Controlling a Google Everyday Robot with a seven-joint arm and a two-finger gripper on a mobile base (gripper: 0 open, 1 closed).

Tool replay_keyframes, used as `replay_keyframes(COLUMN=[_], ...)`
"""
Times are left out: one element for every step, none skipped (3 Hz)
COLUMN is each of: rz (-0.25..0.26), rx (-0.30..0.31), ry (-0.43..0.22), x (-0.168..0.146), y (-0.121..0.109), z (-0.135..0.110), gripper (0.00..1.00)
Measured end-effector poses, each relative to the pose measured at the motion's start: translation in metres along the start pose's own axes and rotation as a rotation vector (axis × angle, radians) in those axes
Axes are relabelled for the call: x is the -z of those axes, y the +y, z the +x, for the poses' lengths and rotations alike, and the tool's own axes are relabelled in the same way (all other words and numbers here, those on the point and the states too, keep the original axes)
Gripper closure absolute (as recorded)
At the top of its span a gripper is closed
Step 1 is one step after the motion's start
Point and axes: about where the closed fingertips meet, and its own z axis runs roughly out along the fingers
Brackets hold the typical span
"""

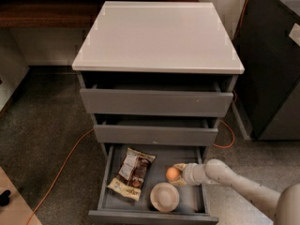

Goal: Pick orange from bottom drawer and place on counter

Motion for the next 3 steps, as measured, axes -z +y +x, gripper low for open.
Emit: replay_keyframes(rz=[0.015, 0.035, 0.05], rx=[0.079, 0.17, 0.274], ry=[0.003, 0.017, 0.046], x=[0.035, 0.068, 0.11], y=[0.015, 0.026, 0.039], z=[-0.022, -0.051, -0.088], gripper=[1.0, 1.0, 1.0])
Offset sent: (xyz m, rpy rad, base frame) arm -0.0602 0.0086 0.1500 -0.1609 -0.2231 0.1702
